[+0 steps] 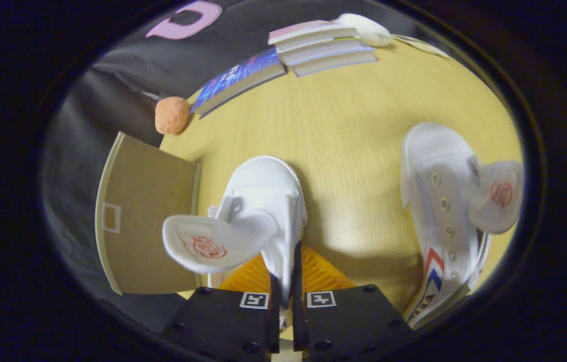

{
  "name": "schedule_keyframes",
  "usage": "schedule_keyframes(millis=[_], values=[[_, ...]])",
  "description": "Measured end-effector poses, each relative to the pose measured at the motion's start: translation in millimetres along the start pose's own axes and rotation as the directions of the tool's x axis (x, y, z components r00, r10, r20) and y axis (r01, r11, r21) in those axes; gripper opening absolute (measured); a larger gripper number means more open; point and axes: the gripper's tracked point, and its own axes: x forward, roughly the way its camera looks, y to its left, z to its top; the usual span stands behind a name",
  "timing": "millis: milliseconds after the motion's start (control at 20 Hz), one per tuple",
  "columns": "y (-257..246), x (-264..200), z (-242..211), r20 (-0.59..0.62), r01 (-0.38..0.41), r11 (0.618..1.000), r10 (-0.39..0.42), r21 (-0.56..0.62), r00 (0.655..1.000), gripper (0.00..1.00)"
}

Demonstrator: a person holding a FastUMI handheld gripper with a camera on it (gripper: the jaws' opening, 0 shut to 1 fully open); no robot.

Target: Open the storage box then place both shoes into the box .Put the left shoe in first, then the right shoe, with the right side of both shoes facing outward in a uniform manner.

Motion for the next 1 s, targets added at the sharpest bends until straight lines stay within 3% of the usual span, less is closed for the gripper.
schedule_keyframes(millis=[50, 100, 300, 500, 600, 800, 1000], values=[[-1.2, 2.2, 1.3, 0.006, -0.011, 0.997, 0.011, 0.076, 1.0, 0.13], [-0.8, -1.8, 1.5, 0.003, -0.026, 0.991, 0.025, 0.129, 1.0, 0.05], [4.9, -8.7, 0.3, 0.03, -0.046, 0.958, 0.039, 0.282, 0.999, 0.05], [35.1, -32.2, 9.3, 0.091, -0.169, 0.869, 0.143, 0.466, 0.985, 0.05], [57.2, -58.1, 13.8, 0.141, -0.227, 0.843, 0.18, 0.489, 0.974, 0.05], [106.3, -114.4, 30.7, 0.232, -0.301, 0.837, 0.215, 0.456, 0.949, 0.05], [192.8, -148.5, 44.4, 0.281, -0.425, 0.809, 0.332, 0.406, 0.9, 0.05]])
